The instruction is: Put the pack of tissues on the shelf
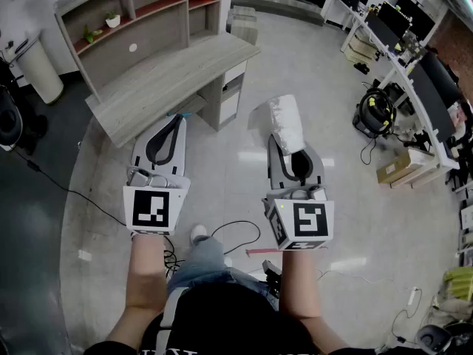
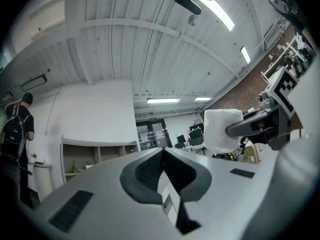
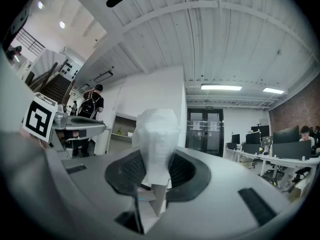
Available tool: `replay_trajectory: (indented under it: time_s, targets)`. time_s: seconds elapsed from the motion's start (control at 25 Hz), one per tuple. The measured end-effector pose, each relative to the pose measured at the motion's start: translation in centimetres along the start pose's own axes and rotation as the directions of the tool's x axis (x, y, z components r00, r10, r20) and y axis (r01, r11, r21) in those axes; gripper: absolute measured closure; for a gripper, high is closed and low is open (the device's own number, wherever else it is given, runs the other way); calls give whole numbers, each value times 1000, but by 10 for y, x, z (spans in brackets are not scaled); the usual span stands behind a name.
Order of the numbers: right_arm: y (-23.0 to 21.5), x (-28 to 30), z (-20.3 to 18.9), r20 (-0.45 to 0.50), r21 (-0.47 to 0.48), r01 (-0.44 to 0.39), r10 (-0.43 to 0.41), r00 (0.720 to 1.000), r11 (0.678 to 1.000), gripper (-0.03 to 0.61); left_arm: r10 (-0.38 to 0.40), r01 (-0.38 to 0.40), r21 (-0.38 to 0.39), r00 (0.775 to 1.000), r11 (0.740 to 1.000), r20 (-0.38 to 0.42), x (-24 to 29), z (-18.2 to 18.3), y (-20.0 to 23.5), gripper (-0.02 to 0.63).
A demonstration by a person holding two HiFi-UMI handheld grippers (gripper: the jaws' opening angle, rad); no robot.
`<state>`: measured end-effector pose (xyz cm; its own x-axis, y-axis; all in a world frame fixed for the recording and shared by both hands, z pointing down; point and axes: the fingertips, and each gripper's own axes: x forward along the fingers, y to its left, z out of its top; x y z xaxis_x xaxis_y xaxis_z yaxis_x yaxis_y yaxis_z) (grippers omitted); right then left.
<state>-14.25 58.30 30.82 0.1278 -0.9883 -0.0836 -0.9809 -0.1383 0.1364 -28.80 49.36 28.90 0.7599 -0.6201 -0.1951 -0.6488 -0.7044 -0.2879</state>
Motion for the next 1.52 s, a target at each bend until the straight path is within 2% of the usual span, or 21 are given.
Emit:
replay_trajectory:
  time_s: [0.2,0.36,0.64,0.92,1.24,1.52]
  targets:
    - [-8,-4,0,3,16,5,-5,1000,1000,471,-1,1,-3,1000,1000,6,4,5,-4,603]
    - [-17,4,-2,1,22,14,-14,1000,1000,471,-15,14,12,999,1000,43,17,6,-3,603]
    - [-40,52,-14,-7,42,36,-36,999,998,470,-19,19,-13,1000,1000,9,64,-15,14,603]
    - [-58,144,-22,-15,33,36,-36,999,999,470,-12,12,-25,1000,1000,9,139,-46,60,603]
    - [-70,274,-22,-22,-5,21,-21,1000,1000,469,32,-31,-40,999,999,31,236,-84,149,603]
    - [-81,379,-23,-17,13,50,-50,999,999,469,16,-15,-39,999,999,35,313,-111,207,603]
